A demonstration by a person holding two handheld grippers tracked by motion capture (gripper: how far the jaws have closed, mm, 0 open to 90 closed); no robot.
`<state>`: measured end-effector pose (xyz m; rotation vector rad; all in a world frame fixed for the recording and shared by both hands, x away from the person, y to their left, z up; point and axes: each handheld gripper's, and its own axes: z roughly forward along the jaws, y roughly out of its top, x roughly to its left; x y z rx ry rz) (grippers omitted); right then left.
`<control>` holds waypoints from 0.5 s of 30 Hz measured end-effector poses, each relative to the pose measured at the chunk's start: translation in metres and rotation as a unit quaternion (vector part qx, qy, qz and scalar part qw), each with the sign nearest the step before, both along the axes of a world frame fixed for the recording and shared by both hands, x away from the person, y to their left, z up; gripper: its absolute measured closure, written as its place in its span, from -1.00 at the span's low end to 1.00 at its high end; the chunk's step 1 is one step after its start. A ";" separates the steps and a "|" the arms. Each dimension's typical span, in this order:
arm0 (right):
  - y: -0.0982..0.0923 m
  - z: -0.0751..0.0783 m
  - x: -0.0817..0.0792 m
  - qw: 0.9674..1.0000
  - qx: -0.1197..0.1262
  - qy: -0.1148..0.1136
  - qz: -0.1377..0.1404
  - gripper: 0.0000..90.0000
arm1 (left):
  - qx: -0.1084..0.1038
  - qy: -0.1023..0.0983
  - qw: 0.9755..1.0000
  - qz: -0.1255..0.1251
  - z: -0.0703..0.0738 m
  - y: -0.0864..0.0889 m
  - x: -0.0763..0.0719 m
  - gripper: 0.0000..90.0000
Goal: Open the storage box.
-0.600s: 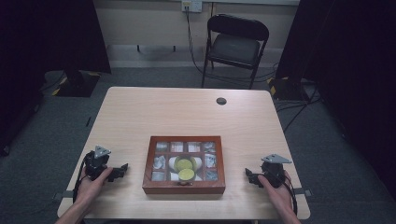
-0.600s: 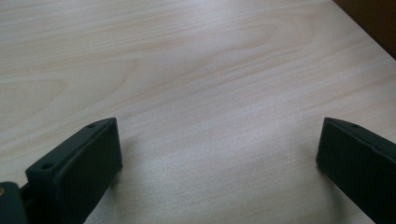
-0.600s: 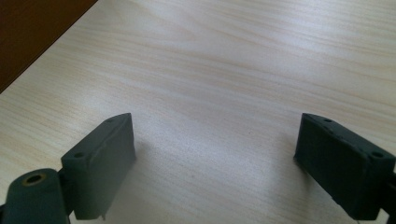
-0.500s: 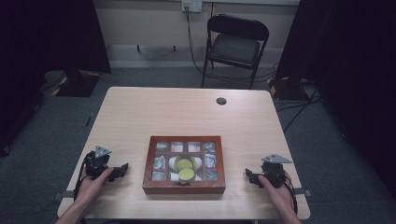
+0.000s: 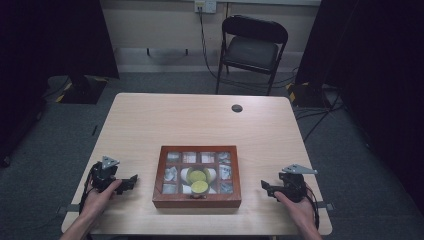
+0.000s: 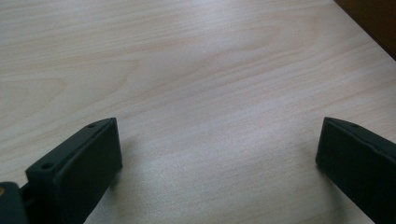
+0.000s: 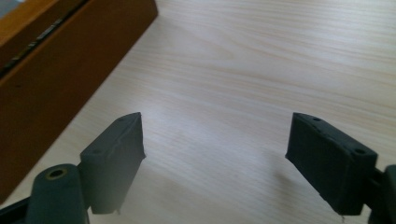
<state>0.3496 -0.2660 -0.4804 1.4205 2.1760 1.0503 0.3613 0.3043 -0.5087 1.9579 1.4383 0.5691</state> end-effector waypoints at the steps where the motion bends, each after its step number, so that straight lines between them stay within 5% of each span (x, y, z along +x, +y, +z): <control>1: 0.002 0.001 0.000 1.000 0.001 0.000 0.005 -0.56 | 0.001 0.001 1.000 -0.003 0.000 0.000 0.000 -1.00; 15: 0.019 0.017 -0.007 0.998 0.020 -0.025 0.055 -0.27 | 0.001 0.001 1.000 -0.004 0.000 0.000 0.000 -1.00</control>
